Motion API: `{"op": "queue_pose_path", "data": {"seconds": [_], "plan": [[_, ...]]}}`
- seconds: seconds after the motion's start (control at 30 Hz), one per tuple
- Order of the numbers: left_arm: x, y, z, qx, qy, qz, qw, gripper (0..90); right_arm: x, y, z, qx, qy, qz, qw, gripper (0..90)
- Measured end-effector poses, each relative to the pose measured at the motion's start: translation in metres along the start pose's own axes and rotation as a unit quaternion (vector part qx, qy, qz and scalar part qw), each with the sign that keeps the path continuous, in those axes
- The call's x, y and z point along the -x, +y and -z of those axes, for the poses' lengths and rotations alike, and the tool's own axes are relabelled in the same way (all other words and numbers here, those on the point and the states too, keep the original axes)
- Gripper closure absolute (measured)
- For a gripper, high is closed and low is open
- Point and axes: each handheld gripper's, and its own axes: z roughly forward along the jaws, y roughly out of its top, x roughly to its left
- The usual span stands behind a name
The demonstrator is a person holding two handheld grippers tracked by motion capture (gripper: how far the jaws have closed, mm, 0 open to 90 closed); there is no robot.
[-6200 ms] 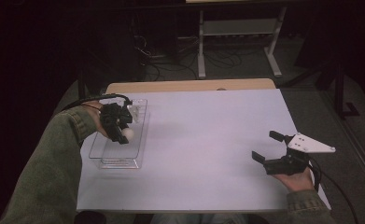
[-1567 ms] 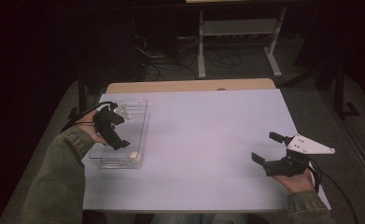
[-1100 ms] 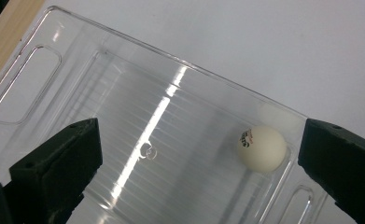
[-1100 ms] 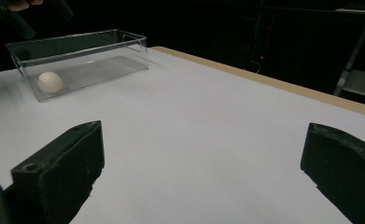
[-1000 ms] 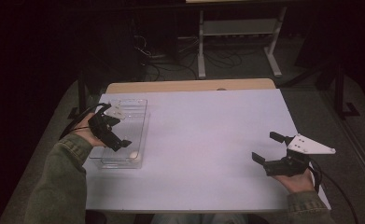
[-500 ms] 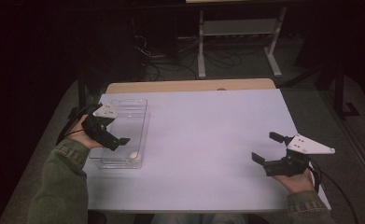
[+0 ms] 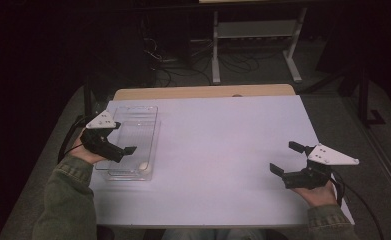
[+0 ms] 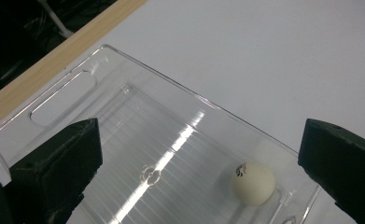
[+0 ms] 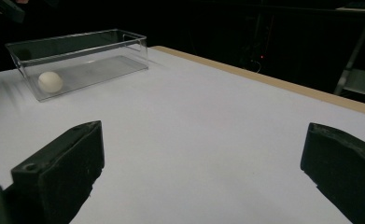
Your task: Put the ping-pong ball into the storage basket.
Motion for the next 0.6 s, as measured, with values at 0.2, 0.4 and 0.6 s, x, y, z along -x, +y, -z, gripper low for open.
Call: {"op": "queue_pose_path", "data": {"seconds": [0.2, 0.4, 0.6], "plan": [[0.002, -0.005, 0.002, 0.018, 0.003, 0.009, 0.9998, 0.0, 0.0, 0.0, 0.0, 0.001, 0.0, 0.0, 1.0, 0.0], [0.003, -0.013, 0.002, 0.044, 0.003, 0.03, 0.9986, 0.0, 0.0, 0.0, 0.0, 0.001, 0.003, -0.001, 1.0, 0.0], [0.004, -0.018, 0.003, 0.052, -0.001, 0.035, 0.9981, 0.0, 0.0, 0.0, 0.001, 0.001, 0.002, -0.002, 1.0, 0.0]]}}
